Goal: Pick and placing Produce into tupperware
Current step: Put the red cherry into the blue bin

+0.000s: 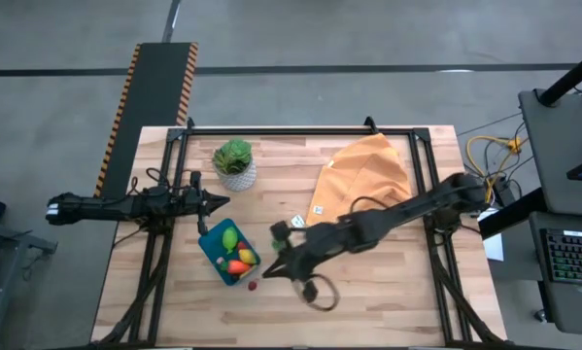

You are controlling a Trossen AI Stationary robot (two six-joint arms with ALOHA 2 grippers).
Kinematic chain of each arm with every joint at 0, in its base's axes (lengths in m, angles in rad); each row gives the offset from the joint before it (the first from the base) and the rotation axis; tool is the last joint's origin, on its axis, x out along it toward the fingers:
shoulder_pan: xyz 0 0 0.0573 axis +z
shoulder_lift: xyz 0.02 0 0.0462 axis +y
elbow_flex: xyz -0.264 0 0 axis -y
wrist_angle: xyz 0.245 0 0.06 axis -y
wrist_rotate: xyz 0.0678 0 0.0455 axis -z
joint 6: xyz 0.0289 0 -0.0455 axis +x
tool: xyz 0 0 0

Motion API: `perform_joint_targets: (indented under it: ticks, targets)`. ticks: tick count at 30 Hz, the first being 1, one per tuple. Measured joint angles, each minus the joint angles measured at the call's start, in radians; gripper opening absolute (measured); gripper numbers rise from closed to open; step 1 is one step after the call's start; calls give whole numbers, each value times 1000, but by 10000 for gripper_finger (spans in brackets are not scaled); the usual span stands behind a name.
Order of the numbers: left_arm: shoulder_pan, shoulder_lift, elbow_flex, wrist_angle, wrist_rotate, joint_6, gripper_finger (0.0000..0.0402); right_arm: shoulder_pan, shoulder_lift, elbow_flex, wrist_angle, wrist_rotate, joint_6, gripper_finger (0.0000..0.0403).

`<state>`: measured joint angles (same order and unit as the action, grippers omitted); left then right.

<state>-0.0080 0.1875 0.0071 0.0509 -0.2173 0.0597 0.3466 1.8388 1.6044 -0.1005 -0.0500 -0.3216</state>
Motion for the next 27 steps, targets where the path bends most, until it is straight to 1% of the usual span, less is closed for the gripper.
perform_joint_targets:
  ticks: [2,4,7,8,12,13,15,17,27]
  targets:
    - [0,0,0,0,0,0,0,0,-64,-97,102,-2,3,8]
    - [0,0,0,0,0,0,0,0,-120,-198,230,-29,11,8]
    - [0,0,0,0,0,0,0,-2,-182,-342,433,-144,12,8]
    - [0,0,0,0,0,0,0,-2,-196,-380,491,-162,18,8]
    - [0,0,0,0,0,0,0,-2,-244,-502,627,-179,54,8]
    - [0,0,0,0,0,0,0,-6,-249,-524,656,-208,63,8]
    - [0,1,0,0,0,0,0,-8,-254,-556,710,-278,85,8]
    - [0,1,0,0,0,0,0,-7,-255,-574,754,-318,98,8]
    - [0,2,0,0,0,0,0,-7,-254,-572,763,-324,104,8]
